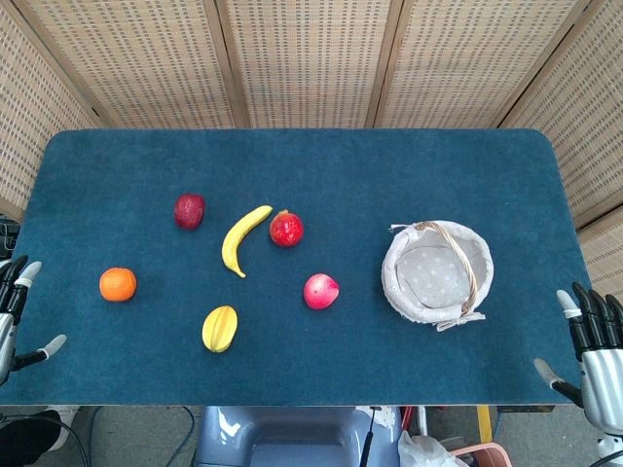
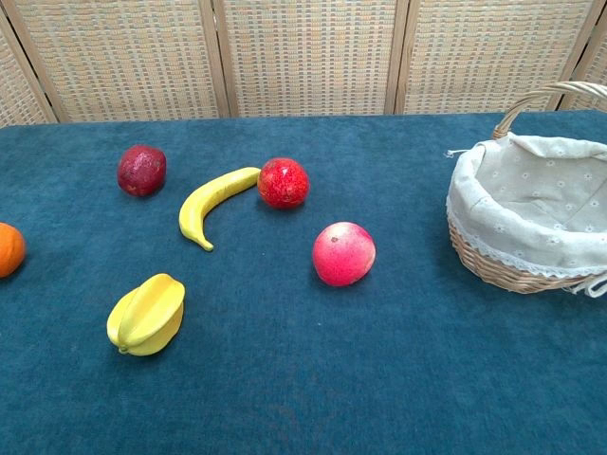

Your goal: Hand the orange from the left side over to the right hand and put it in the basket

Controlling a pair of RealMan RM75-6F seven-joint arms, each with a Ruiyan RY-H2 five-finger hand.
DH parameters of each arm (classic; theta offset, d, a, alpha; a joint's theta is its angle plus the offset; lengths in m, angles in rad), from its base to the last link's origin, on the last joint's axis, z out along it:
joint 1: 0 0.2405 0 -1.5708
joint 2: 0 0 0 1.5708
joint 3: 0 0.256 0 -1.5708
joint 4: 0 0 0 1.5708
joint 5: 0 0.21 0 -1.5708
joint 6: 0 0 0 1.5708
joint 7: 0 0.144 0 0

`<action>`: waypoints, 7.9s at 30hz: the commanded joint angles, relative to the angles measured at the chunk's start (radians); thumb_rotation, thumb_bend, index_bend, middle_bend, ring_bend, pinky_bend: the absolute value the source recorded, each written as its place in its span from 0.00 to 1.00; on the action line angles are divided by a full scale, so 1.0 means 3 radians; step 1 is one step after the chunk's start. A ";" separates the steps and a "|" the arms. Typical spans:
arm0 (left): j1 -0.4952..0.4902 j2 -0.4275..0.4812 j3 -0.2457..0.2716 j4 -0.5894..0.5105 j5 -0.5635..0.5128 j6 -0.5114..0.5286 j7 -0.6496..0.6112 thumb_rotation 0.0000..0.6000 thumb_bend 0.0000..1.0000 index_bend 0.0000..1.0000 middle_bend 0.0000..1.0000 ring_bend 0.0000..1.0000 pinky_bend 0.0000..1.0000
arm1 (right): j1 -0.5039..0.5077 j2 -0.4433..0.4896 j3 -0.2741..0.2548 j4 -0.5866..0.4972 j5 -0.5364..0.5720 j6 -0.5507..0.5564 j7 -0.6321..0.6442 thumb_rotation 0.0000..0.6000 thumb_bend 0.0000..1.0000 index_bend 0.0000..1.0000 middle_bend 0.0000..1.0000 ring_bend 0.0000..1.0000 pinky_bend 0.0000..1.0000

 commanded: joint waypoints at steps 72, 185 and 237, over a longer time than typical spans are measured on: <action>-0.2580 -0.1816 0.0035 0.1647 0.0974 -0.1745 -0.0905 1.00 0.02 0.54 0.47 0.34 0.24 | 0.0097 -0.0013 0.0144 0.0005 0.0488 -0.0301 0.0006 1.00 0.00 0.00 0.00 0.00 0.00; -0.0723 -0.0093 -0.0365 0.0438 -0.0763 -0.0668 -0.0745 1.00 0.00 0.00 0.00 0.00 0.00 | 0.2652 -0.0838 0.0641 0.0528 -0.0103 -0.2480 -0.0376 1.00 0.47 0.54 0.53 0.40 0.52; -0.0430 -0.0145 -0.0193 0.0403 -0.0382 -0.0332 -0.0716 1.00 0.00 0.00 0.00 0.00 0.00 | 0.0737 -0.0060 -0.0063 0.0395 0.0319 -0.0347 0.0114 1.00 0.00 0.00 0.00 0.00 0.00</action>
